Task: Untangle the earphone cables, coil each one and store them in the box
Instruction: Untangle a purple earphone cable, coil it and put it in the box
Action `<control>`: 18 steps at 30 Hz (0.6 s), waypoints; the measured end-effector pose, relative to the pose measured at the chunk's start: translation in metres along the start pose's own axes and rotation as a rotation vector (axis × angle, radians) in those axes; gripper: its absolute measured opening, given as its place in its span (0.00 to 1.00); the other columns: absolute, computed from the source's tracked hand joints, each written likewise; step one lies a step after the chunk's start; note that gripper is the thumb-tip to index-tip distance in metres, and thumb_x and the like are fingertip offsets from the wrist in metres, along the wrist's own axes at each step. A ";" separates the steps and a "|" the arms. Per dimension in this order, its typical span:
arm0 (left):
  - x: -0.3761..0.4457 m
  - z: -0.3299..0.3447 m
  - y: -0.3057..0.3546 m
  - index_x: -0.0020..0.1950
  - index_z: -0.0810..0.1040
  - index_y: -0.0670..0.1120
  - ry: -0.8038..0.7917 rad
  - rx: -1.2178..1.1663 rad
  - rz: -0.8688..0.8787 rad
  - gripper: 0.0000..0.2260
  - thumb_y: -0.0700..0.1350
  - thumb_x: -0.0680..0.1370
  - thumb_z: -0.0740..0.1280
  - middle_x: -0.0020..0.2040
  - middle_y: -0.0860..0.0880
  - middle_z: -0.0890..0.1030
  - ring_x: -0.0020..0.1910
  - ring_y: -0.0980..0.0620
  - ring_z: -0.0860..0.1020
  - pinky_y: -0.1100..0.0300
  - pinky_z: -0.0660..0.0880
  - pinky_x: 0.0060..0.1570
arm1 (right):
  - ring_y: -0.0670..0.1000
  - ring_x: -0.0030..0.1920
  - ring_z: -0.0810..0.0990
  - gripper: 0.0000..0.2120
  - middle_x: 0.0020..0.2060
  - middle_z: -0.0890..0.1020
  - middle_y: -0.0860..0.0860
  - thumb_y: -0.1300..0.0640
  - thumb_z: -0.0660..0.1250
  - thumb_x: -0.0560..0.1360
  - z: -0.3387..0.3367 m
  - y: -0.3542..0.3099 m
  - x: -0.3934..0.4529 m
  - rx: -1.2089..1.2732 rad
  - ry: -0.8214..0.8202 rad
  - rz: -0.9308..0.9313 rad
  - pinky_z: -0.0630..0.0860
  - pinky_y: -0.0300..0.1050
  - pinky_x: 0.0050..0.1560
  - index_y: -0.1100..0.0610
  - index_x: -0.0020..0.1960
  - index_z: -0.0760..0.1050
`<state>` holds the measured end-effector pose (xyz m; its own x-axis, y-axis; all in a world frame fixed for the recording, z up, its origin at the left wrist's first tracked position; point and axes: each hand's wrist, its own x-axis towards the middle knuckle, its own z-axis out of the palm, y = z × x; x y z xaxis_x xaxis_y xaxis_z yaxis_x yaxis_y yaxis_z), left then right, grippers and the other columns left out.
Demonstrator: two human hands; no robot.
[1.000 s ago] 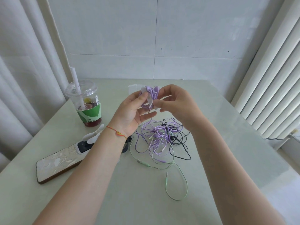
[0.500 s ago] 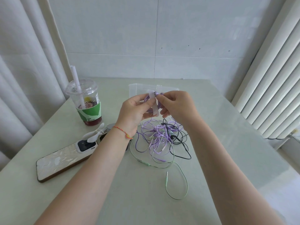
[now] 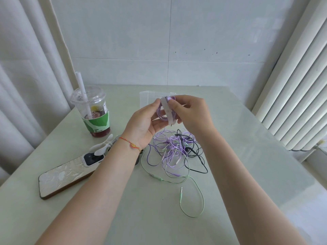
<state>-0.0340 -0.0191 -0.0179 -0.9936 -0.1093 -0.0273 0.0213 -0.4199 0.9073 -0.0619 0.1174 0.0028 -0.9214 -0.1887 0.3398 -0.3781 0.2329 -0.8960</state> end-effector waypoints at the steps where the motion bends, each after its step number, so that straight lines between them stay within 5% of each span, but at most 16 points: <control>1: 0.000 0.000 0.001 0.54 0.83 0.41 0.009 -0.002 -0.016 0.12 0.48 0.80 0.65 0.49 0.38 0.82 0.46 0.40 0.82 0.52 0.81 0.52 | 0.45 0.29 0.77 0.07 0.38 0.85 0.53 0.53 0.69 0.77 0.000 0.000 0.000 0.004 0.000 -0.012 0.74 0.39 0.32 0.54 0.50 0.83; 7: 0.000 -0.003 0.004 0.36 0.85 0.43 0.033 -0.098 -0.091 0.11 0.40 0.77 0.67 0.37 0.43 0.83 0.35 0.48 0.83 0.58 0.82 0.38 | 0.47 0.31 0.78 0.09 0.40 0.82 0.48 0.53 0.73 0.73 0.004 0.000 -0.003 -0.091 -0.010 -0.085 0.76 0.42 0.36 0.55 0.50 0.81; 9: -0.001 -0.002 0.004 0.39 0.85 0.42 0.025 -0.129 -0.102 0.09 0.38 0.76 0.68 0.37 0.43 0.82 0.35 0.49 0.83 0.58 0.82 0.36 | 0.46 0.29 0.78 0.08 0.39 0.82 0.49 0.53 0.71 0.74 0.004 0.001 -0.003 -0.115 0.012 -0.105 0.76 0.41 0.36 0.56 0.50 0.81; 14: -0.002 -0.001 0.007 0.49 0.85 0.42 -0.035 -0.134 -0.099 0.07 0.38 0.77 0.67 0.42 0.42 0.82 0.38 0.47 0.83 0.55 0.82 0.46 | 0.51 0.33 0.81 0.10 0.40 0.82 0.50 0.54 0.69 0.76 0.007 0.003 -0.002 -0.068 0.064 -0.067 0.80 0.48 0.38 0.53 0.56 0.80; 18: -0.003 0.001 0.007 0.46 0.82 0.44 -0.016 -0.090 -0.031 0.05 0.37 0.77 0.66 0.40 0.43 0.82 0.39 0.45 0.83 0.51 0.80 0.51 | 0.55 0.35 0.81 0.08 0.42 0.82 0.50 0.55 0.71 0.74 0.007 0.003 -0.002 0.010 0.083 -0.015 0.80 0.47 0.33 0.52 0.52 0.76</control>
<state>-0.0308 -0.0210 -0.0114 -0.9956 -0.0805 -0.0475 -0.0006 -0.5023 0.8647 -0.0607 0.1116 -0.0031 -0.9202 -0.1121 0.3750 -0.3911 0.2211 -0.8934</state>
